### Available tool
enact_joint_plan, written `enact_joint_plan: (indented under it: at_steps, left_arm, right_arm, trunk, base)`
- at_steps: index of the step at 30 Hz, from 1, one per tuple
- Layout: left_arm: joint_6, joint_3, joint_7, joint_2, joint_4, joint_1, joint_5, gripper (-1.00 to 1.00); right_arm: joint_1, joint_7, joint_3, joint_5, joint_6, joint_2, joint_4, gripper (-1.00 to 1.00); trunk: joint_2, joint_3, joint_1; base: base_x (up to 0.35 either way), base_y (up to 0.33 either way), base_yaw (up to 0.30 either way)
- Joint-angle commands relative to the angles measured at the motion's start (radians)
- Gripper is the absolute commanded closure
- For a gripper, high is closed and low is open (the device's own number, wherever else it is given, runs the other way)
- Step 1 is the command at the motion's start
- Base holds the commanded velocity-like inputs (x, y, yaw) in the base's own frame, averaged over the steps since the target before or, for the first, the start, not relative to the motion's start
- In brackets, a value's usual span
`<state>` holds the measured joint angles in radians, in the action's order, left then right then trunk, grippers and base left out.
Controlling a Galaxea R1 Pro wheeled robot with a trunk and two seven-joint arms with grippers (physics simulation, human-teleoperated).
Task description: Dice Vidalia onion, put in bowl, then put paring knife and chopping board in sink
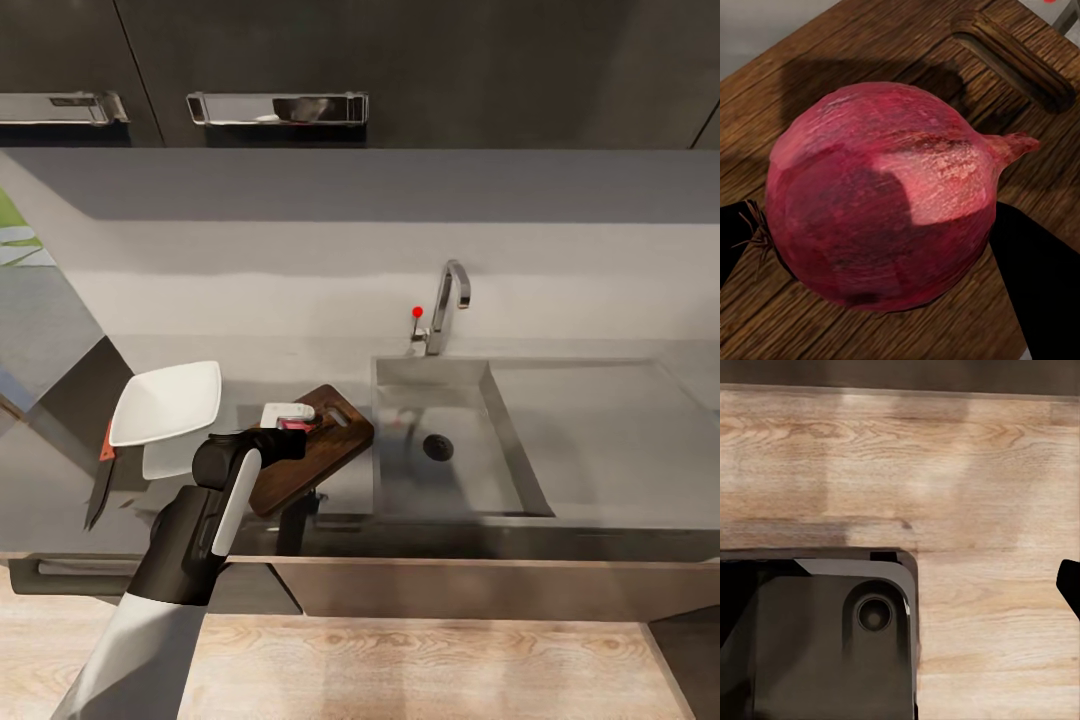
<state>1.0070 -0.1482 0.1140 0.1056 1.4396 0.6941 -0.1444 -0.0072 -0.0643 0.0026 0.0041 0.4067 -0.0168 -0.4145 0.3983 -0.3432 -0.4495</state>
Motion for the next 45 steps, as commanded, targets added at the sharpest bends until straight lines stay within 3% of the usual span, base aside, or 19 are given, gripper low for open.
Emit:
enact_joint_plan:
  at_steps: [1, 34, 35, 45]
  left_arm:
    - [0.004, -0.001, 0.01, 0.0, 0.001, 0.001, -0.011, 1.0]
    - [0.004, -0.001, 0.01, -0.001, 0.001, 0.001, -0.011, 1.0]
    - [0.004, -0.001, 0.01, -0.001, 0.002, 0.001, -0.011, -1.0]
    - [0.003, -0.001, 0.01, 0.0, 0.005, 0.001, -0.011, -1.0]
  right_arm:
    - [0.0, -0.003, 0.0, 0.001, 0.003, 0.0, 0.0, -1.0]
    - [0.0, -0.003, 0.002, 0.001, 0.003, 0.0, 0.0, -1.0]
    - [0.0, -0.002, 0.002, 0.001, 0.003, 0.0, 0.0, -1.0]
    - [0.0, -0.002, 0.002, 0.001, 0.003, 0.0, 0.0, -1.0]
  trunk:
    - [0.002, -0.002, 0.0]
    - [0.002, -0.008, 0.0]
    - [0.002, -0.008, 0.0]
    - [0.002, -0.008, 0.0]
  base:
    - [0.0, 0.0, 0.0]
    - [0.0, 0.0, 0.0]
    - [0.0, 0.0, 0.0]
    - [0.022, 0.0, 0.0]
